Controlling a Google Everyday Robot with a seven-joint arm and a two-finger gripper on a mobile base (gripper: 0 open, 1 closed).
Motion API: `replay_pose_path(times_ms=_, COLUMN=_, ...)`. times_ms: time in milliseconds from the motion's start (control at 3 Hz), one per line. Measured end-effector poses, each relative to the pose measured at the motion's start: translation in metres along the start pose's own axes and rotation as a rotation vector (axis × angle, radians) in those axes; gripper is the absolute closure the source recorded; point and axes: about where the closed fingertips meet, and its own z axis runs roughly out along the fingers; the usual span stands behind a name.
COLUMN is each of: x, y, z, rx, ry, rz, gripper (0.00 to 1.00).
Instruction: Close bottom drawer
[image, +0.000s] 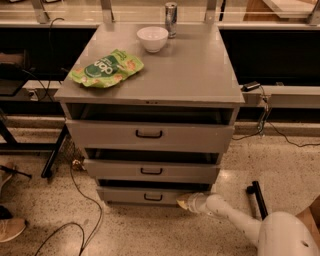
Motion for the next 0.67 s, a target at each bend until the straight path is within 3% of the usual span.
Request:
replay_pose_path(times_ms=333, x=-0.005, y=0.006, z=-0.010, rx=0.003, ry=-0.010, rz=-0.026, gripper=1.00)
replay_pose_path(times_ms=667, x=0.000, y=0.012, z=-0.053, rx=0.024, ry=-0.006, rz=-0.019, gripper=1.00)
